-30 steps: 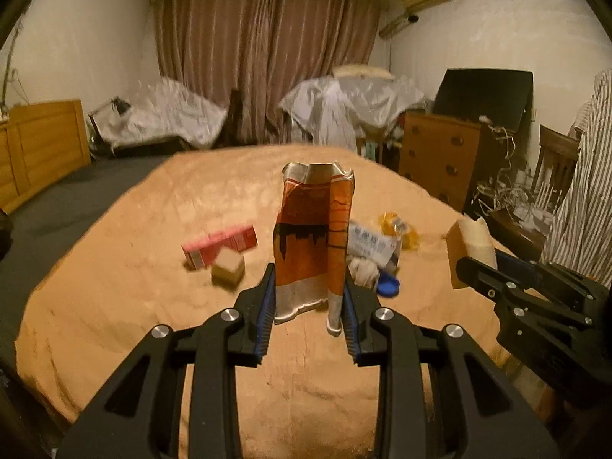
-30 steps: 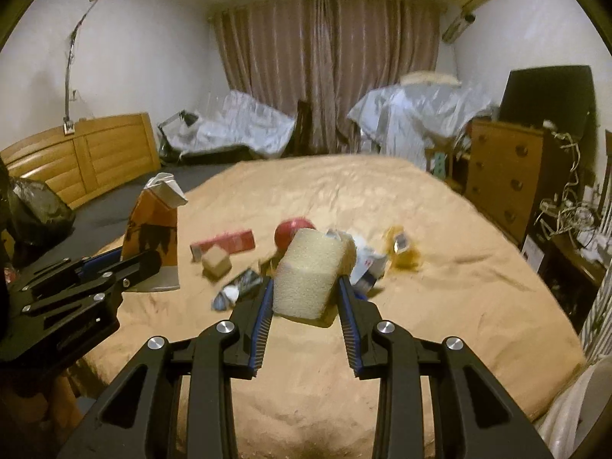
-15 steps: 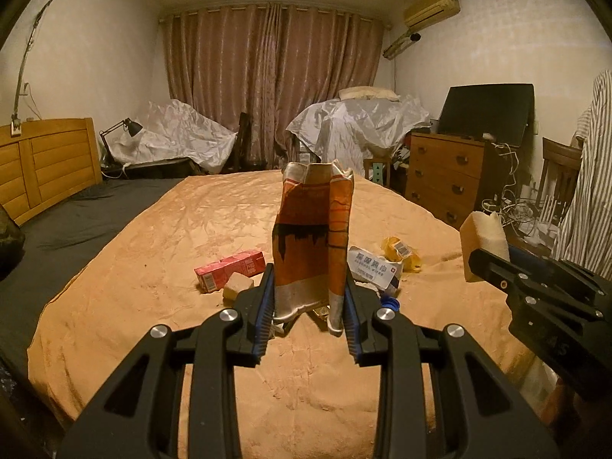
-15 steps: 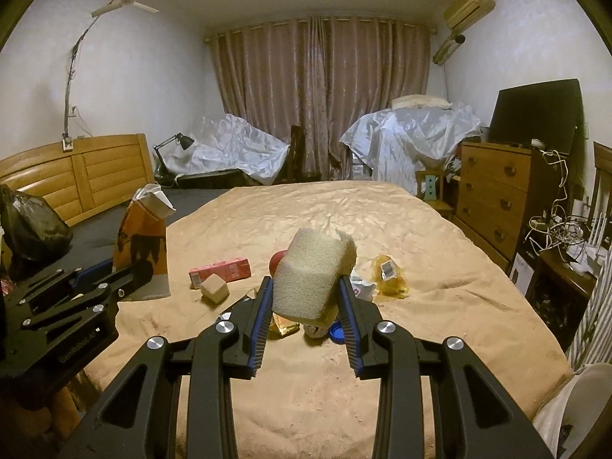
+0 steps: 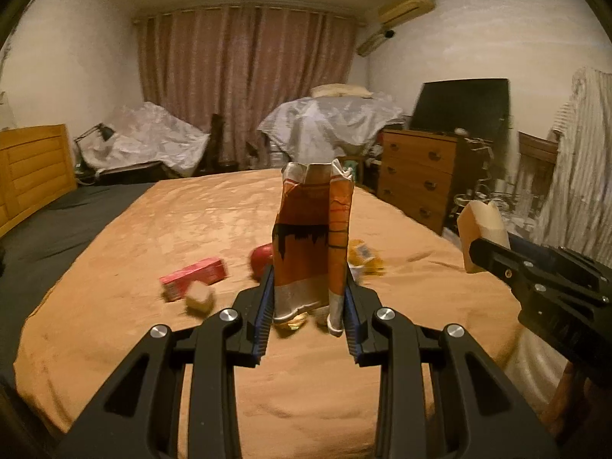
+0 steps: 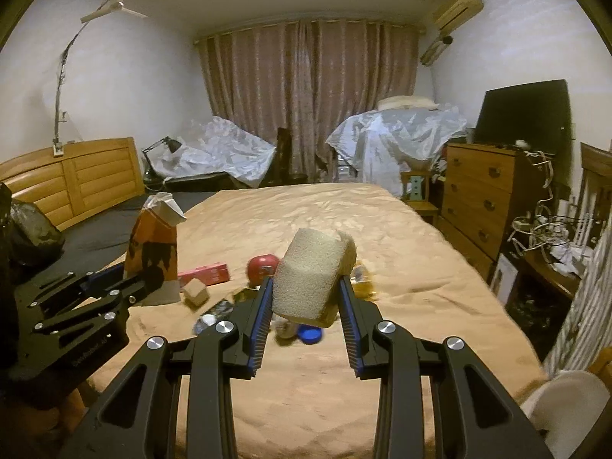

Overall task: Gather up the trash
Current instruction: 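Carry the paper bag and sponge with both tools over the bucket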

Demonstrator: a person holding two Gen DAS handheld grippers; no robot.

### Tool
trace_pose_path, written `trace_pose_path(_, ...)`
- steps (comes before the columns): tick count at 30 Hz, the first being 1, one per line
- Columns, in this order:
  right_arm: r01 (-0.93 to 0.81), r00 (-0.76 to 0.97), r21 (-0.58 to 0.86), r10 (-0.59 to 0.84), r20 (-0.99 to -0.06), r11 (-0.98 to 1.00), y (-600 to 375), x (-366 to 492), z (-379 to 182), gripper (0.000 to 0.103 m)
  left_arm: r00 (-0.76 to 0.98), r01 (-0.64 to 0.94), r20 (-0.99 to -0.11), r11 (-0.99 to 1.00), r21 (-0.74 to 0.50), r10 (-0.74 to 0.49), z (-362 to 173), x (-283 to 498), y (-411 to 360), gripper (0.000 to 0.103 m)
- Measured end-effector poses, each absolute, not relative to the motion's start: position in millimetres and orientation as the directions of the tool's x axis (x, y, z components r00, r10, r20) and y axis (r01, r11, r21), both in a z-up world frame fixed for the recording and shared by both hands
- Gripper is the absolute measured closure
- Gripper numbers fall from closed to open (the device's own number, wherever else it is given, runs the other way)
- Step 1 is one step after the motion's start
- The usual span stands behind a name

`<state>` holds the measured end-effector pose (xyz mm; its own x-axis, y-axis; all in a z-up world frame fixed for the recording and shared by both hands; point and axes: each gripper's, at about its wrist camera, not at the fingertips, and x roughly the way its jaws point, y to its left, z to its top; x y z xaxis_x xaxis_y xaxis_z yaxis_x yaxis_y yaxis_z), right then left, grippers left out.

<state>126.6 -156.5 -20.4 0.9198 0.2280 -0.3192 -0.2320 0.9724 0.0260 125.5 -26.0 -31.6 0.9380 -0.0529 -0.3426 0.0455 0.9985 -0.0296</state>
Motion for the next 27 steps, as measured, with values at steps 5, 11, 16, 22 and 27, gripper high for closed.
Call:
trace_pose_path(5, -0.175, 0.926, 0.038, 0.178, -0.332, 0.984, -207, 106, -5, 0.068, 0.918, 0.165, -0.36, 0.986, -0.04, -0.168, -27, 132, -70, 0.073)
trace_pose_path(11, -0.068, 0.929, 0.046, 0.08, -0.361, 0.997, -289, 72, 6, 0.068, 0.852, 0.338, -0.405, 0.939, -0.058, -0.332, -29, 140, -142, 0.073)
trace_pose_path(16, 0.045, 0.911, 0.056, -0.017, -0.413, 0.997, -375, 43, 6, 0.068, 0.787, 0.444, -0.441, 0.892, -0.083, -0.432, -34, 144, -196, 0.072)
trace_pose_path(22, 0.152, 0.867, 0.06, -0.104, -0.488, 0.987, -463, 14, -1, 0.068, 0.696, 0.551, -0.489, 0.828, -0.107, -0.526, -39, 147, -257, 0.072)
trace_pose_path(27, 0.189, 0.815, 0.075, -0.114, -0.568, 0.979, -516, 5, -14, 0.068, 0.603, 0.618, -0.552, 0.775, -0.134, -0.576, -48, 149, -300, 0.072)
